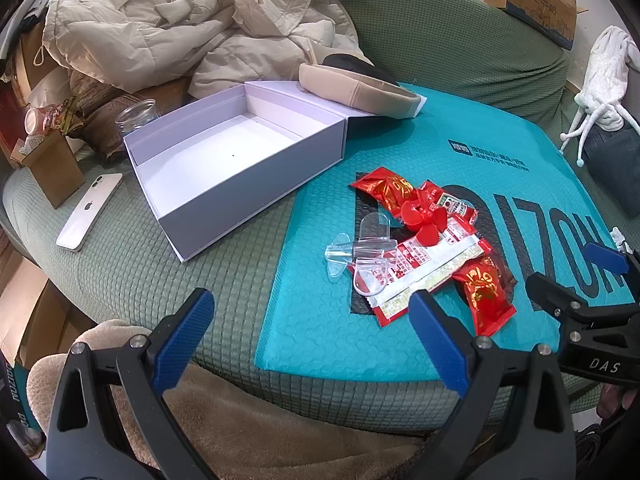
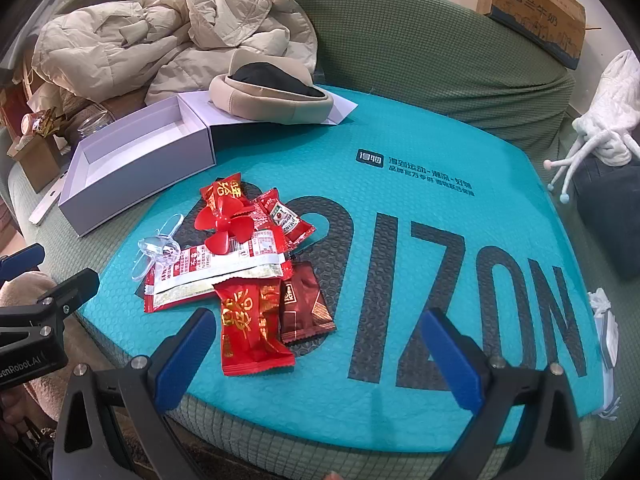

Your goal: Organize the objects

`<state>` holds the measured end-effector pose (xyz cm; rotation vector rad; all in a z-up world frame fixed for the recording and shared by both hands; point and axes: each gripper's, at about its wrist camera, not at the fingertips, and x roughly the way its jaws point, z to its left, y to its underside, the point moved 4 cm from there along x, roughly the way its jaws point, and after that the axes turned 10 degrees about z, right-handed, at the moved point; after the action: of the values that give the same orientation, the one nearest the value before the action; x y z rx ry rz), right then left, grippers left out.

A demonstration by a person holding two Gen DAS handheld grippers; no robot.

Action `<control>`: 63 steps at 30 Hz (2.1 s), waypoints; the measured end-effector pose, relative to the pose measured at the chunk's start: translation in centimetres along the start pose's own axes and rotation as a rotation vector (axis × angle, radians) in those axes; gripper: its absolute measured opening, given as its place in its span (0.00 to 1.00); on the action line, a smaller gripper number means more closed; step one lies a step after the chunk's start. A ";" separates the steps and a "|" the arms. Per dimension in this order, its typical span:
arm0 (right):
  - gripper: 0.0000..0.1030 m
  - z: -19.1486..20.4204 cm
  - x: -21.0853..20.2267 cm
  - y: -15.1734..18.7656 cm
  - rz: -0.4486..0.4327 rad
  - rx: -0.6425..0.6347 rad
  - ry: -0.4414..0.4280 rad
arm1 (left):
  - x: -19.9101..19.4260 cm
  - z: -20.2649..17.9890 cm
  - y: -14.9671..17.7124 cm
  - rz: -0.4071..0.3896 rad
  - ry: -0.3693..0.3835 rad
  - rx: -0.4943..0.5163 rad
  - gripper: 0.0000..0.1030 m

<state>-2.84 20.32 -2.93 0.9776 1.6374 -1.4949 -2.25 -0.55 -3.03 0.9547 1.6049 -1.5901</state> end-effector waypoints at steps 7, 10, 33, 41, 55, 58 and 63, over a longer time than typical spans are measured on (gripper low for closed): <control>1.00 0.0 0.0 0.0 0.000 -0.003 0.004 | -0.1 0.1 0.1 0.003 0.001 0.000 0.95; 1.00 -0.1 -0.1 0.0 -0.003 -0.001 0.006 | -0.1 0.1 0.1 0.003 0.002 0.003 0.95; 1.00 0.1 -0.9 0.2 -0.030 -0.006 -0.011 | -0.4 -0.1 0.6 -0.003 0.004 0.004 0.95; 1.00 -0.2 -2.2 -0.4 -0.063 0.007 -0.050 | -2.4 -0.7 -0.1 -0.027 -0.010 0.039 0.95; 1.00 -0.7 0.8 -0.1 0.085 0.026 -0.180 | -0.1 -3.0 -2.2 0.065 0.077 0.170 0.95; 0.98 -0.5 1.8 0.0 0.108 0.026 -0.193 | 1.3 -2.7 -2.6 0.096 0.100 0.154 0.95; 0.86 0.1 3.5 -0.5 0.149 0.013 -0.229 | 3.6 -2.5 -3.1 0.137 0.136 0.150 0.95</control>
<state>-4.95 20.42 -5.82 0.8799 1.3644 -1.4598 -6.64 2.10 -4.47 1.2484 1.4906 -1.5967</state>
